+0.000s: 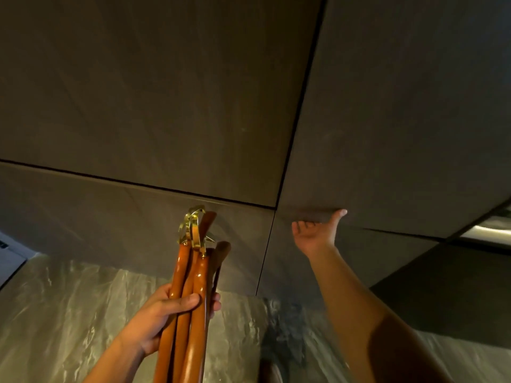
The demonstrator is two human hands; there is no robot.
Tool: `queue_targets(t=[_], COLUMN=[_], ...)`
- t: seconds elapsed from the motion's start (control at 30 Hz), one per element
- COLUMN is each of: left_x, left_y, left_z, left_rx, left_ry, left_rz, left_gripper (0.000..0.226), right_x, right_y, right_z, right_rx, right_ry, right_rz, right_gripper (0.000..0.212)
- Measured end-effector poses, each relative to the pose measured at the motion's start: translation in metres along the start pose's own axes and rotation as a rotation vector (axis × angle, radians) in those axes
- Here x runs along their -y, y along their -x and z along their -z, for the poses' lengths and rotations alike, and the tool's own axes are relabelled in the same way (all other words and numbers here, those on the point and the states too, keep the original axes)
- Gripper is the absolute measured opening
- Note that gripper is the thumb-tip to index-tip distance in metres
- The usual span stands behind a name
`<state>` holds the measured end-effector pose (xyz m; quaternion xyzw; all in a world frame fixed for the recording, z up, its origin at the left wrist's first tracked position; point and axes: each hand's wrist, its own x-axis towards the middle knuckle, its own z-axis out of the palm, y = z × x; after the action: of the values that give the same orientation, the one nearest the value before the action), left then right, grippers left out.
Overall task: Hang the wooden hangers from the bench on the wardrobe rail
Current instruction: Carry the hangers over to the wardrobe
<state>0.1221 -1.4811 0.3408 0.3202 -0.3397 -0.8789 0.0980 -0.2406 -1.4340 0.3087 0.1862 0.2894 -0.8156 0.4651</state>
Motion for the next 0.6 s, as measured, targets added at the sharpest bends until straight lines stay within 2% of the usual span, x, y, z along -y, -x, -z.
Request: queue_targets(t=[0.27, 0.6], left_x=[-0.017, -0.014], left_y=[0.031, 0.046], left_z=[0.043, 0.021], left_rx=[0.067, 0.105], left_ry=[-0.054, -0.084], left_rz=[0.082, 0.171], left_gripper=[0.071, 0.074], right_x=[-0.031, -0.021], right_y=[0.07, 0.194], right_z=[0.055, 0.131], right_rx=[-0.088, -0.23], right_ry=[0.167, 0.189], right_rz=[0.095, 0.239], right_gripper=[0.12, 0.054])
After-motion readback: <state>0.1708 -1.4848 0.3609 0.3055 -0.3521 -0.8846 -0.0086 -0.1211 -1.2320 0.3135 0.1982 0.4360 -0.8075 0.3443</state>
